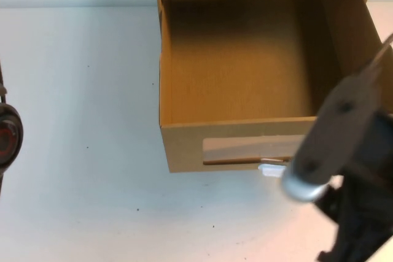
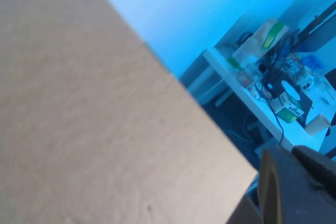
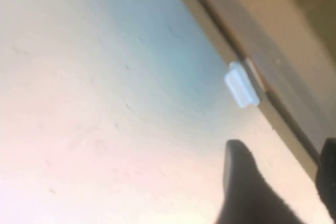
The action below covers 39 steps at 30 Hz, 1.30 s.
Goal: Open the shoe box
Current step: 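Pull the top drawer of the cardboard box fully open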
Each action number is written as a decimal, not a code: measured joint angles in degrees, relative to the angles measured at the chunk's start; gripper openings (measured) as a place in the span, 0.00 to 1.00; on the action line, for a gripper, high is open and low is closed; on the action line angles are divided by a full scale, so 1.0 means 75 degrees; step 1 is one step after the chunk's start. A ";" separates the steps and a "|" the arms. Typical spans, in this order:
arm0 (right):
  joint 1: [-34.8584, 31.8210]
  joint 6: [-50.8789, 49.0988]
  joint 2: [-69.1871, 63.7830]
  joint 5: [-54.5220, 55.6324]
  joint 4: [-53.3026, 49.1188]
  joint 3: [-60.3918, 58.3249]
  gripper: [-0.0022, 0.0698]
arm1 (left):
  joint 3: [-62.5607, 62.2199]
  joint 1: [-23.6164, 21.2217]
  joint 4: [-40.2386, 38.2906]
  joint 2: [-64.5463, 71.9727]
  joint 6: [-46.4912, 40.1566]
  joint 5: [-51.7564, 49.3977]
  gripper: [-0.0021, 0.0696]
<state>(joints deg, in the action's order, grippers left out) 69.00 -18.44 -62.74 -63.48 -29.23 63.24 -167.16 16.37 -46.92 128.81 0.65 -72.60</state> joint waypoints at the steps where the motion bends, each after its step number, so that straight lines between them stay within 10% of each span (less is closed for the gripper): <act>1: 0.0002 0.0000 0.0148 -0.0044 0.0091 0.0140 0.40 | -0.0062 0.0000 0.0000 -0.0068 -0.0086 0.0000 0.02; 10: 0.0002 -0.1218 0.1267 -0.0931 -0.1701 0.0768 0.05 | -0.0164 0.0000 0.1490 -0.1228 -0.0855 -0.0074 0.02; 26: -0.1397 -0.1755 0.1836 -0.1102 -0.3644 0.1192 0.01 | -0.0203 0.0055 0.2859 -0.1864 -0.0659 -0.0160 0.02; 33: -0.1661 -0.1755 0.1838 -0.1119 -0.3644 0.1226 0.01 | 0.1170 0.1125 0.3311 -0.3444 -0.0919 -0.0135 0.02; 39: -0.1661 -0.1740 0.1838 -0.1119 -0.3615 0.1226 0.01 | 0.5697 0.2601 0.6015 -0.5759 -0.1097 -0.0025 0.02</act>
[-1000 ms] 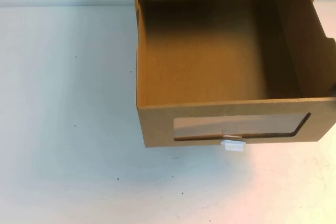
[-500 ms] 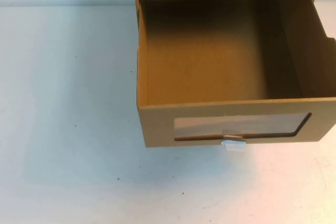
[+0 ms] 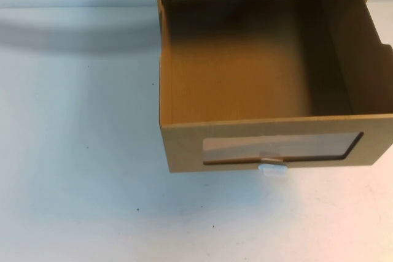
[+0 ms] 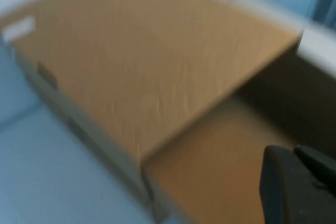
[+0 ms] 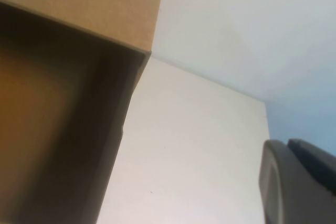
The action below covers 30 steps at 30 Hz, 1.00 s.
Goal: Open the shoe box
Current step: 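Pull the top drawer of the cardboard box fully open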
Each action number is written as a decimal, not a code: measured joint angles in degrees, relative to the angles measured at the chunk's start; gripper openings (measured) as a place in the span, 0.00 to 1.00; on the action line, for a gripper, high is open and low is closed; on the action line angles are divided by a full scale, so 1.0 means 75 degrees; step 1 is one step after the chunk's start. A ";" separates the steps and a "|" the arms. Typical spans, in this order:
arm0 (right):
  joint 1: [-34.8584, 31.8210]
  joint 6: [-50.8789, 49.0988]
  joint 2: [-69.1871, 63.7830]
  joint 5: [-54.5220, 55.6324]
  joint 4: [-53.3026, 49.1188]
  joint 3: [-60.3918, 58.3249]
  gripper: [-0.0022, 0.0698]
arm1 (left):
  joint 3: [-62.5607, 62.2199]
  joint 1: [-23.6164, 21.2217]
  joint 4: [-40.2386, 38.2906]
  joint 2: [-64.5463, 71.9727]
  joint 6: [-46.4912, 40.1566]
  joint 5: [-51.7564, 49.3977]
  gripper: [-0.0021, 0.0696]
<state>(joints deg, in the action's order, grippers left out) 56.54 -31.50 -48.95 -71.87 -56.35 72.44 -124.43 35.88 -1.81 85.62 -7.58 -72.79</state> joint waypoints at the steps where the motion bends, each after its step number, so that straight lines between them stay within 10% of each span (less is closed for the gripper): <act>1: 0.0000 0.0000 0.0000 0.0000 0.0000 0.0000 0.01 | 0.0751 0.0158 0.0332 -0.0335 0.0094 0.0112 0.02; 15: 0.0000 -0.0015 0.0000 0.0000 0.0463 0.0000 0.01 | 1.0432 0.0375 0.1449 -0.7119 0.1365 0.6039 0.02; 30: 0.0000 -0.0015 0.0000 0.0000 0.1109 0.0000 0.01 | 1.4760 0.0375 0.2475 -0.9830 0.2123 0.7385 0.02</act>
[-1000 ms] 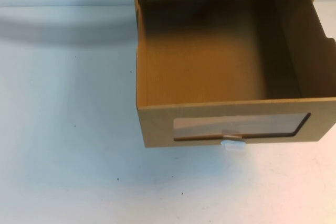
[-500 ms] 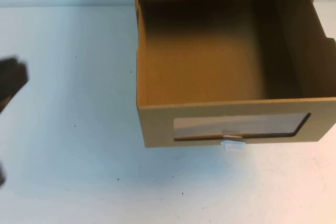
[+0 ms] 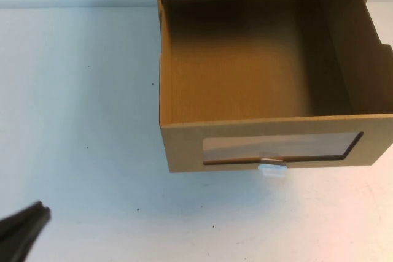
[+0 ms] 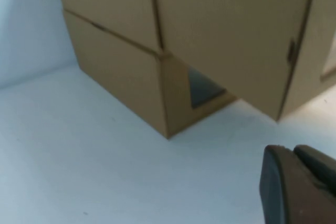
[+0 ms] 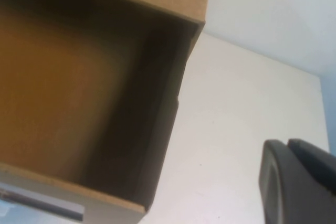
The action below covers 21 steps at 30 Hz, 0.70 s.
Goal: Open the shoe box
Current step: 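Pull the top drawer of the cardboard box fully open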
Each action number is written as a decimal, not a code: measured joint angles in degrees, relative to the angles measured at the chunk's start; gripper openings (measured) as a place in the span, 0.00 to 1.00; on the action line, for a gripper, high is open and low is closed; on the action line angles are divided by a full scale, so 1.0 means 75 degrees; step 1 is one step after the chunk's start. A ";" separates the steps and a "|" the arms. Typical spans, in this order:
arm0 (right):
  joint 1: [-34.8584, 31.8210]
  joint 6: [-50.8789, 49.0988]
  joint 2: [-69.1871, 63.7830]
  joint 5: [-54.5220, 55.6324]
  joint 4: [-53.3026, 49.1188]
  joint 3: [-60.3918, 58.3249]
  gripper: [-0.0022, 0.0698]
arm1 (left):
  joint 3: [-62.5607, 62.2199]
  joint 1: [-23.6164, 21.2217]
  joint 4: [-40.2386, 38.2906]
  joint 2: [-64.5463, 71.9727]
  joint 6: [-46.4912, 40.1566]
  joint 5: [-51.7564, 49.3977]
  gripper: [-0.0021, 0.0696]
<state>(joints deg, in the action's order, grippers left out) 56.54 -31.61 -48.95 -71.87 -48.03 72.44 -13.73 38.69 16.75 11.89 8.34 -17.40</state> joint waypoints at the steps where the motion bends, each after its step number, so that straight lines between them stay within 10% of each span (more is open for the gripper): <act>1: 0.0000 0.0000 0.0000 0.0000 0.0031 0.0000 0.01 | 0.0265 0.0000 0.0000 0.0000 0.0037 0.0263 0.02; 21: 0.0000 0.0000 0.0000 0.0000 0.0461 0.0000 0.01 | 0.2031 0.0000 0.0134 -0.0006 0.0069 0.0662 0.02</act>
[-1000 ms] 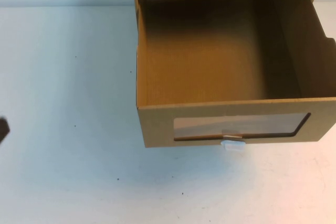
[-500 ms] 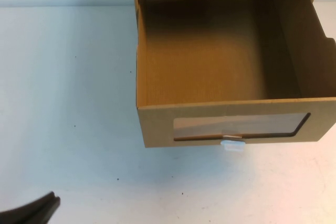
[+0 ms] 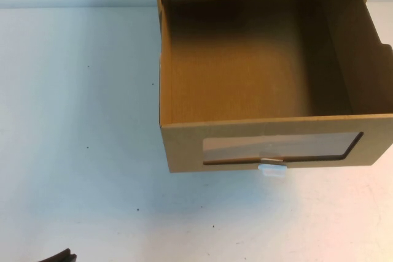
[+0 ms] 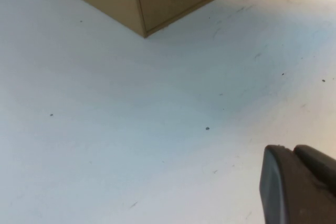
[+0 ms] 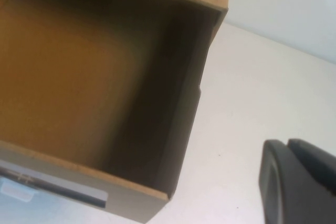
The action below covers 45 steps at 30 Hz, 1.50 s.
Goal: Open the shoe box
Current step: 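Pull the top drawer of the cardboard box fully open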
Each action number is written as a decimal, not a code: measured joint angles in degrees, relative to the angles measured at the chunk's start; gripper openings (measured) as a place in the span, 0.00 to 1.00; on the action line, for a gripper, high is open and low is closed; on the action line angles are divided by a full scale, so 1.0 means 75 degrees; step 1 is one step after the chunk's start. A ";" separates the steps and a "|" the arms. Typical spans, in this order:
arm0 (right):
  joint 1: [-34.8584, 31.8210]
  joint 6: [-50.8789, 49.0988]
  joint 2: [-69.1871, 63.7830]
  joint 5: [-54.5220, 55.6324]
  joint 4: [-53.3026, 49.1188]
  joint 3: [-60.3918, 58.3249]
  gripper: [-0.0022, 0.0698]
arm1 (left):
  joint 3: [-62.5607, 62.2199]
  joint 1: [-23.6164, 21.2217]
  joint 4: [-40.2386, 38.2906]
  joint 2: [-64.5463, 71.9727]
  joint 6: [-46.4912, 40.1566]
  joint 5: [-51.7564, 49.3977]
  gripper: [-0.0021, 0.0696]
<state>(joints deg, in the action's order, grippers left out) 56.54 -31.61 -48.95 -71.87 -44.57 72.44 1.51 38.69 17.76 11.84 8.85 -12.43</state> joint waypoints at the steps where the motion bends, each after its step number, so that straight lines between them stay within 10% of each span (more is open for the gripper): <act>1: 0.0000 0.0000 0.0000 0.0000 0.0016 0.0000 0.01 | 0.0000 0.0000 0.0000 0.0000 0.0000 -0.0015 0.02; 29: -0.0120 -0.0263 -0.0117 0.0012 0.0393 -0.0226 0.01 | 0.0000 0.0000 0.0000 0.0000 0.0024 -0.0220 0.02; 45: -0.7433 -0.0764 0.2653 0.7678 0.1331 -0.6504 0.01 | 0.0000 0.0000 0.0000 0.0000 0.0024 -0.0220 0.02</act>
<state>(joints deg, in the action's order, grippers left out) 0.80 -37.34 -29.05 -14.29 -34.59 23.66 1.51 38.69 17.76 11.84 9.03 -14.08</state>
